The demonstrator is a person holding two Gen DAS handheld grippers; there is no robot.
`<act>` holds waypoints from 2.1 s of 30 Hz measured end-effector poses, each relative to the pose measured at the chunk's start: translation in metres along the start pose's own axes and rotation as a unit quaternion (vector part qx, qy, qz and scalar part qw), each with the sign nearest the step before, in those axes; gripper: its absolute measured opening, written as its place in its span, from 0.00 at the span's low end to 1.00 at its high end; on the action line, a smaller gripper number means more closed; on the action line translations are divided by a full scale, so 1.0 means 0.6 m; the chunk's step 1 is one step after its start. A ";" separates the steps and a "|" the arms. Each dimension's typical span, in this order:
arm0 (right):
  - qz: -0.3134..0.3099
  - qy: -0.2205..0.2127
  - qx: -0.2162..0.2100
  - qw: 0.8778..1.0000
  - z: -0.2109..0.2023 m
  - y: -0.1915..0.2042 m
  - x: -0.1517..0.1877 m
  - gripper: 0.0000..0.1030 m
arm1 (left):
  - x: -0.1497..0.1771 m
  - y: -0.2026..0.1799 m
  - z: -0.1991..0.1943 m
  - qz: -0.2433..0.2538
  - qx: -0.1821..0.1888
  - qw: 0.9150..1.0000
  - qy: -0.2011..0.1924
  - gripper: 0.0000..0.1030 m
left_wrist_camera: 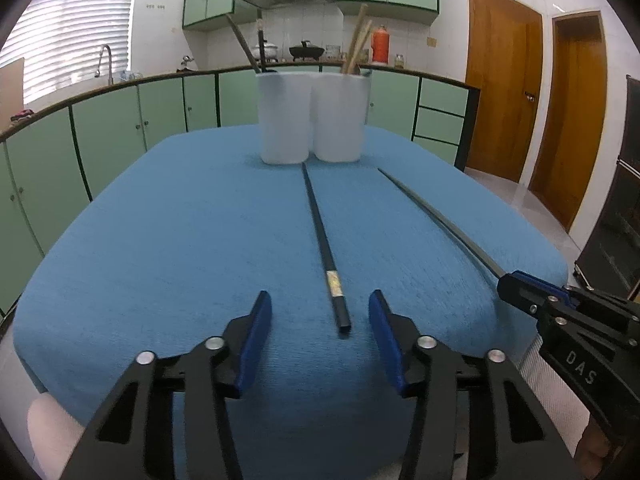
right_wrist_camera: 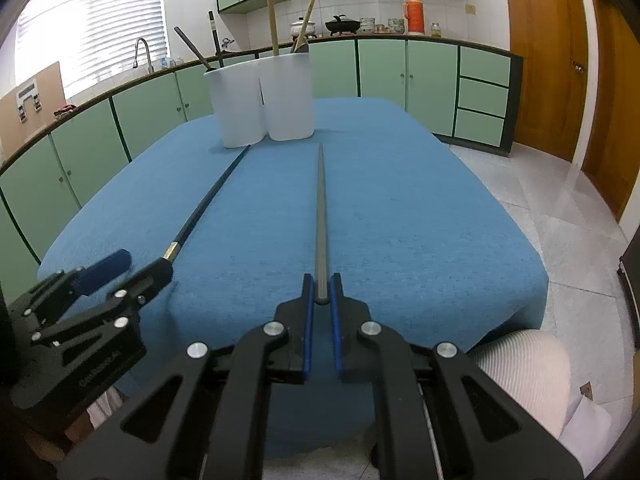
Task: Organize utensils
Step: 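Grasp a black chopstick with the left tool while the right tool grasps a grey chopstick, then lift both chopsticks and carry them over the white holder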
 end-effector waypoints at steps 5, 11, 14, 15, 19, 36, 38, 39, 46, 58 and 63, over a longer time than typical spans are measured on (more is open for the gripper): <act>0.001 -0.001 -0.004 1.000 -0.002 -0.004 0.000 0.07 | 0.001 -0.011 0.005 0.001 -0.010 1.000 -0.001 0.26; -0.001 -0.002 -0.005 1.000 -0.005 -0.006 0.001 0.07 | 0.005 -0.029 0.005 0.013 -0.023 1.000 0.002 0.09; -0.001 -0.003 -0.004 1.000 -0.006 -0.008 0.001 0.07 | 0.005 -0.031 0.002 0.009 -0.032 0.999 0.002 0.07; -0.002 -0.003 -0.004 1.000 -0.006 -0.008 0.001 0.07 | 0.006 -0.033 0.001 0.010 -0.034 0.999 0.000 0.07; -0.008 -0.011 -0.001 1.000 -0.011 -0.011 -0.002 0.07 | 0.004 -0.033 -0.008 0.009 -0.038 0.999 -0.004 0.06; -0.051 -0.125 -0.020 0.991 -0.126 -0.030 -0.135 0.06 | -0.120 -0.013 -0.148 0.032 -0.049 0.989 -0.136 0.06; -0.054 -0.131 -0.028 0.990 -0.135 -0.034 -0.156 0.06 | -0.142 -0.009 -0.158 0.033 -0.046 0.988 -0.146 0.06; -0.054 -0.133 -0.033 0.989 -0.138 -0.035 -0.167 0.06 | -0.154 -0.007 -0.163 0.034 -0.042 0.987 -0.150 0.06; -0.058 -0.133 -0.080 0.986 -0.154 -0.044 -0.250 0.06 | -0.219 0.006 -0.177 0.024 -0.008 0.987 -0.159 0.06; -0.083 -0.119 -0.131 0.981 -0.154 -0.030 -0.355 0.06 | -0.308 0.014 -0.169 0.028 0.023 0.986 -0.166 0.06; -0.096 -0.120 -0.150 0.977 -0.159 -0.014 -0.394 0.06 | -0.334 0.011 -0.167 0.033 0.027 0.984 -0.175 0.06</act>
Point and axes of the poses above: each gripper's, at about its wrist camera, not at the fingertips, and z roughly the way its jaws point, y to its left, x to its underside, the point moved 2 cm from there along z, roughly the way its jaws point, and after that the axes turned 3 degrees about -y, right-handed, at the moved point
